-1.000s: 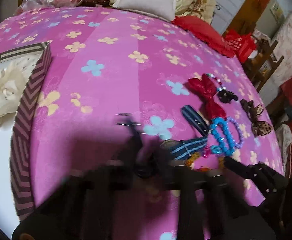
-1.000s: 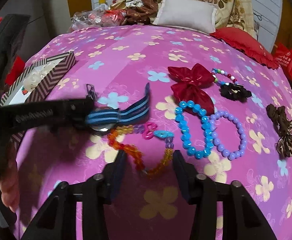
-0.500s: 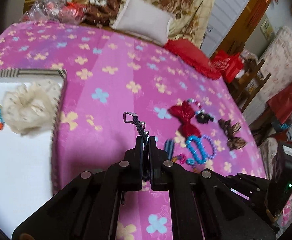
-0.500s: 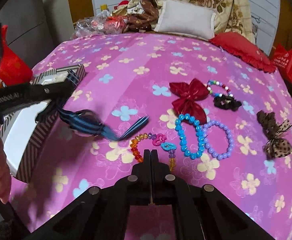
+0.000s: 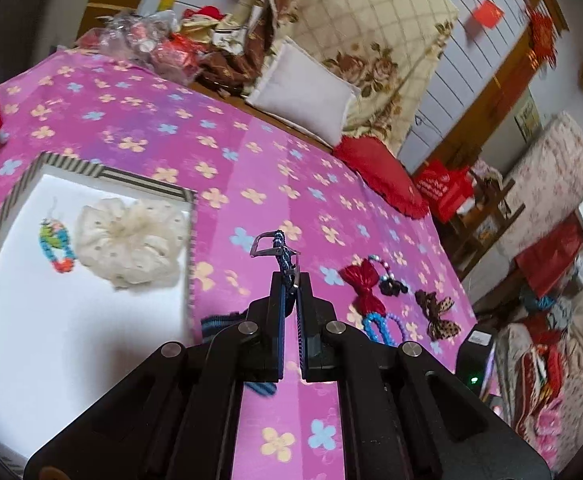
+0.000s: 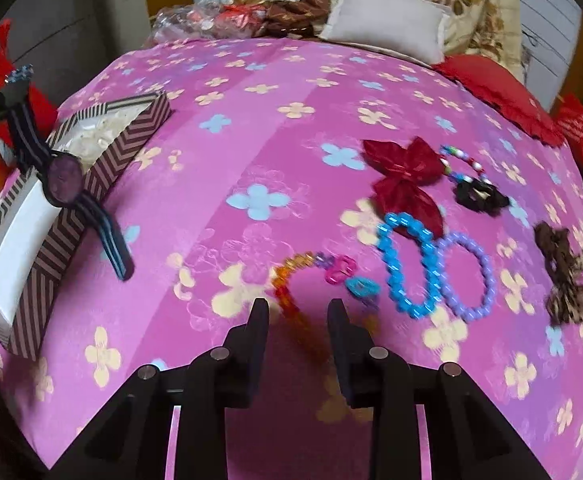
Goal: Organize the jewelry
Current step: 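Carry watch and orange bracelet into the white box and open both tools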
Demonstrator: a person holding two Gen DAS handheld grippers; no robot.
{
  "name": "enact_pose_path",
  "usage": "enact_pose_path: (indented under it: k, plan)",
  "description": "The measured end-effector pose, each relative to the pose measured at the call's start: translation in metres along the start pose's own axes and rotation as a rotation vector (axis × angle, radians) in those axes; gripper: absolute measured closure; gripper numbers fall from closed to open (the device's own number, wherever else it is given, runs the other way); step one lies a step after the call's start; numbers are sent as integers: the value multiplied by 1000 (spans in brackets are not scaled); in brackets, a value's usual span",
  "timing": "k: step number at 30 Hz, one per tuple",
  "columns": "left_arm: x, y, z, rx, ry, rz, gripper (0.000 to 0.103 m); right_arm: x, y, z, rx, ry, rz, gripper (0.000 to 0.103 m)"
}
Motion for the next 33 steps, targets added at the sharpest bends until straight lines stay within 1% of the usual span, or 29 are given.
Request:
enact_pose_path:
  k: [3, 4, 5, 6, 8, 10, 13, 17, 19, 23, 28, 31, 33]
  plan:
    - [6, 10, -17, 8, 41, 16, 99, 3, -14, -4, 17, -4, -24, 74]
    - [7, 14, -22, 11, 53, 23, 99, 5, -16, -4, 20, -11, -14, 76]
    - [9, 18, -26, 11, 64, 31, 99, 6, -17, -4, 23, -16, -15, 88]
    - [10, 22, -29, 9, 73, 39, 99, 8, -18, -5, 30, -24, -19, 95]
    - [12, 31, -35, 10, 84, 56, 99, 10, -18, -5, 66, -47, -37, 95]
    - [16, 42, -40, 13, 94, 82, 99, 10, -14, -7, 75, -55, -36, 95]
    - [21, 60, -45, 6, 110, 118, 99, 12, 1, -9, 97, -75, -15, 95]
    - [25, 81, -53, 35, 113, 175, 99, 22, 29, -19, 122, -71, 27, 95]
    - [25, 89, -60, 60, 120, 192, 100, 30, 45, -25, 140, -76, 51, 95]
    - [25, 98, -77, 164, 125, 210, 99, 46, 68, -43, 157, -60, 79, 95]
    - [22, 100, -100, 234, 152, 199, 100, 56, 82, -57, 138, -53, 101, 95]
    - [21, 102, -114, 258, 184, 192, 99, 62, 90, -76, 150, -13, 105, 95]
    - [20, 104, -126, 293, 207, 191, 99, 69, 95, -92, 162, 18, 116, 95]
Point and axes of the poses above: each gripper's, at about its wrist camera, not at the fingertips, and y roughly against the way its jaws point, z to its right, x to its top, the point moved 4 cm from there along -y, roughly the way its jaws point, and after that the axes turned 1 degree about z, right-handed, at the moved point
